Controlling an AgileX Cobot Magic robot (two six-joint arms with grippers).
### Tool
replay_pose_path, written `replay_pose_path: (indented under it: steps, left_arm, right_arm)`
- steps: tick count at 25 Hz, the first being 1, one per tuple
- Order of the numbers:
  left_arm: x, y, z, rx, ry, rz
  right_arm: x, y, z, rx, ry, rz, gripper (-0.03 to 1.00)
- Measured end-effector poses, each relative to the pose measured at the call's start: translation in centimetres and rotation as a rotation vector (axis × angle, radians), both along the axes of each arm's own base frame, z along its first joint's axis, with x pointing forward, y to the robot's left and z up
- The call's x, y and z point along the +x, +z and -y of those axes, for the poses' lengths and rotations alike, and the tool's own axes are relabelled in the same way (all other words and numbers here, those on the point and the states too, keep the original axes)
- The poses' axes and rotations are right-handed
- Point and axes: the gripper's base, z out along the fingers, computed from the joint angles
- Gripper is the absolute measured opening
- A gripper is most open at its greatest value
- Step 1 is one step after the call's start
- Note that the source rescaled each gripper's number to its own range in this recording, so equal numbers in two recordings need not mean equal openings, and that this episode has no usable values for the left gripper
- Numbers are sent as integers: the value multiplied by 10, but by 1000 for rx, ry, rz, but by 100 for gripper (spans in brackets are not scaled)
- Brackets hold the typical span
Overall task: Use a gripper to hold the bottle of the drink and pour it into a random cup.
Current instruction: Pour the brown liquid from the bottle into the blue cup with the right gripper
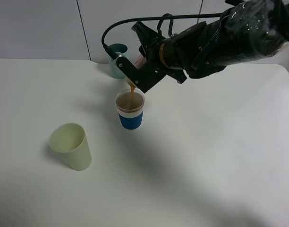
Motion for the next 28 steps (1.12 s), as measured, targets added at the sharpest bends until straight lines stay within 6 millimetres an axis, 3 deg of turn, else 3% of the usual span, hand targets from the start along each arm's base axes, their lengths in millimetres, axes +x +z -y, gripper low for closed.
replay_pose_path:
  steps: [28]
  left_arm:
    - [0,0,0,-2,-1,0]
  right_arm:
    - [-2,1,-2,-25,-13,26,0]
